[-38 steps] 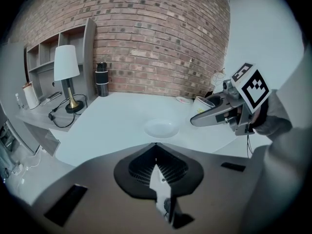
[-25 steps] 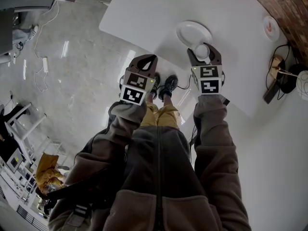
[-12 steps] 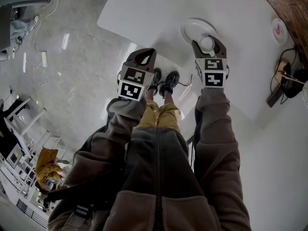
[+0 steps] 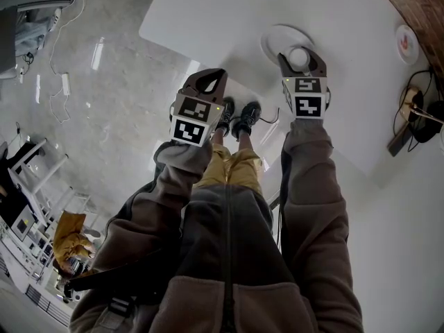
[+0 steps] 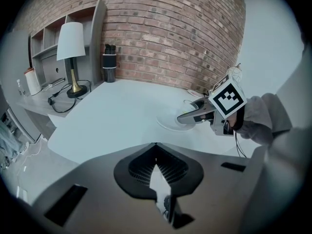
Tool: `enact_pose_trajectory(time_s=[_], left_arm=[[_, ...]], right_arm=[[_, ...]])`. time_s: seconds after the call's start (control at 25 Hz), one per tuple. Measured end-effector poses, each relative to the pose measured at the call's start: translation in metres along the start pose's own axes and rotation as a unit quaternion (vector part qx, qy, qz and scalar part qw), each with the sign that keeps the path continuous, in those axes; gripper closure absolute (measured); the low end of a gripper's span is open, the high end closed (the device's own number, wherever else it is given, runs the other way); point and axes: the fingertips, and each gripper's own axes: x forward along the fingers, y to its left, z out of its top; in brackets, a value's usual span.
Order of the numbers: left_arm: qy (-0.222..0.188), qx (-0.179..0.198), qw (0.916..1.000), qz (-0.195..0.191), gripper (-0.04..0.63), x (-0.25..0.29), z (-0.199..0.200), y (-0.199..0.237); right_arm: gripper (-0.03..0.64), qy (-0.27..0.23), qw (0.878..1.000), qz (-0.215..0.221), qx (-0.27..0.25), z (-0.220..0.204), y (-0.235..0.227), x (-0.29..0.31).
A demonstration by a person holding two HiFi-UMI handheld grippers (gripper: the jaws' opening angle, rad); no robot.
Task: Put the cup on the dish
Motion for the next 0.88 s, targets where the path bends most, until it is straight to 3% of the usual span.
enact_pose_trajectory(time_s=[0.52,0.8,0.88], left_arm=[[0.005,0.001,1.0000,0.005,0.591,-0.002,-0.009,-0.003],[-0.002,0.007,1.0000,0.004,0.589,-0.009,-0.001,-0.010],[-0.006,0.010,0.9999,0.005,0.590,-0.012,0.002,-0.011]], right_arm=[[0.356,0.000,1.000,0.006,0.000,-0.002,-0.002,0.010],[0.353,-0.022,0.999,0.036,0.006,0.001,0.001,0.002],[0.308,-0.033,0.999,0.038,0.008,0.005,0.001,-0.006]])
